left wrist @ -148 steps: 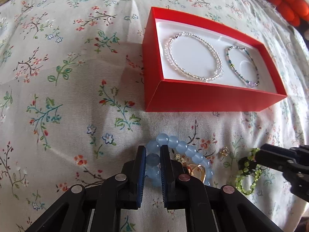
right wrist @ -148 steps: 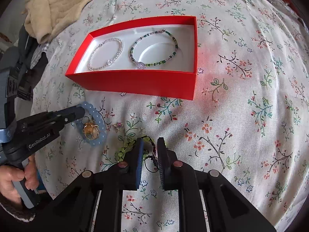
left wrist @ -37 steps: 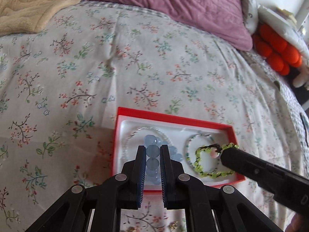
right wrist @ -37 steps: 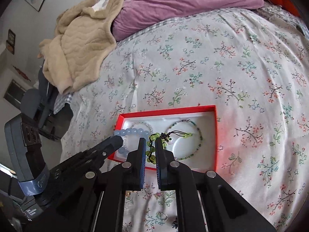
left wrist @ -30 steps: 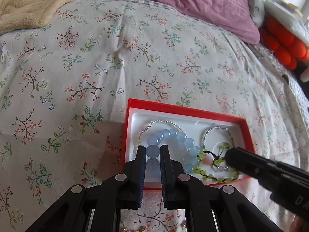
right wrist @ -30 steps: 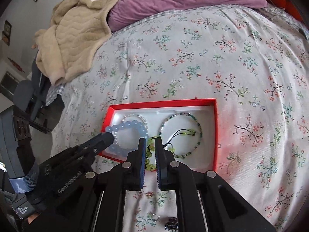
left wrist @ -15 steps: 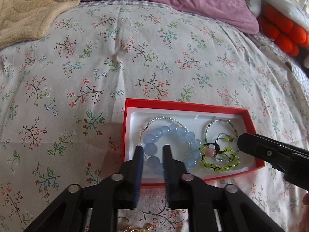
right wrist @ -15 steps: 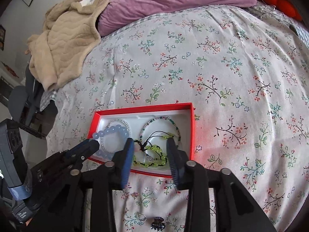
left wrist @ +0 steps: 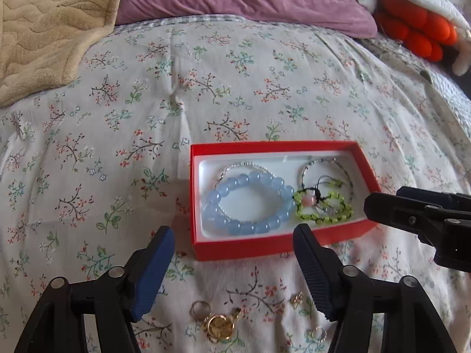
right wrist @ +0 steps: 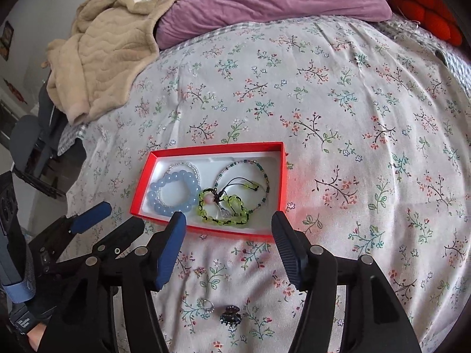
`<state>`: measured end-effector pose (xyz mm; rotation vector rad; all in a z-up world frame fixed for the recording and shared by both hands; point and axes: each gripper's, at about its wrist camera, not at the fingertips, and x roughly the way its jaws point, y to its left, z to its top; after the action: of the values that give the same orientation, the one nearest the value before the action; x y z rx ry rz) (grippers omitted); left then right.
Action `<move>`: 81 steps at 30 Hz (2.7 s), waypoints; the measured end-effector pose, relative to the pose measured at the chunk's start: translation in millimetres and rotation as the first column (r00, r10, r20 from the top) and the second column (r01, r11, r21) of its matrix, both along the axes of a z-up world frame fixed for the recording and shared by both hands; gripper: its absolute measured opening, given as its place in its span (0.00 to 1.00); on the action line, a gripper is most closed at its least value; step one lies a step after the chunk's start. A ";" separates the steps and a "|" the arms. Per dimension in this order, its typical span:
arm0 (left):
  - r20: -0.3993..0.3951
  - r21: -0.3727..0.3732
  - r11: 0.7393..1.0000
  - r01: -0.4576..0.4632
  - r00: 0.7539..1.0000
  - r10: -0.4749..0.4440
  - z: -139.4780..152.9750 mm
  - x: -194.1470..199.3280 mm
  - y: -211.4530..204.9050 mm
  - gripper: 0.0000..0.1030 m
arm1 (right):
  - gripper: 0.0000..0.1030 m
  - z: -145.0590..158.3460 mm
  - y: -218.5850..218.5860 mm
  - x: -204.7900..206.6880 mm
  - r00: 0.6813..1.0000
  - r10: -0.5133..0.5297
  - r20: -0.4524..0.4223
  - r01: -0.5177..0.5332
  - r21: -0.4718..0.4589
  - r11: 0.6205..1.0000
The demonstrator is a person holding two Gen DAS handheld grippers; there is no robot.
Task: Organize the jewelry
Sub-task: 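Open both tools to release the bracelets and withdraw from the box, then grasp the gold ring cluster with the left tool while the right tool grasps the black hair clip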
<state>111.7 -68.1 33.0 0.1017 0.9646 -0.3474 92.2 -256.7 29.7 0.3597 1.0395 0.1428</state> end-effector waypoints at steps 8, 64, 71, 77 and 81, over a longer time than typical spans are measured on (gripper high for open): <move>-0.032 0.038 0.999 0.013 0.999 -0.012 -2.5 -15.2 9.0 0.82 | 0.68 -1.3 0.0 -22.3 1.000 0.002 -0.015 -0.003 -0.057 0.998; 0.041 0.129 0.959 0.253 0.965 -0.260 -89.8 -64.0 46.2 0.87 | 1.00 -96.2 57.2 -97.7 0.939 0.337 -0.072 -0.334 -0.424 0.841; 0.071 0.142 0.950 0.278 0.954 -0.290 -85.1 -63.1 36.1 0.66 | 0.95 -93.0 61.3 -96.2 0.920 0.383 -0.084 -0.382 -0.418 0.824; 0.081 0.130 0.954 0.268 0.957 -0.280 -81.6 -60.0 33.9 0.49 | 0.79 -88.9 75.9 -93.2 0.906 0.415 -0.085 -0.410 -0.424 0.808; 0.080 0.115 0.953 0.279 0.954 -0.289 -78.5 -60.9 29.7 0.40 | 0.66 -86.6 83.9 -92.2 0.894 0.440 -0.084 -0.431 -0.430 0.794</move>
<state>50.8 -38.3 -45.5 0.3508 0.8725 -0.5533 0.0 -172.7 -57.0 -0.3033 1.0876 0.3191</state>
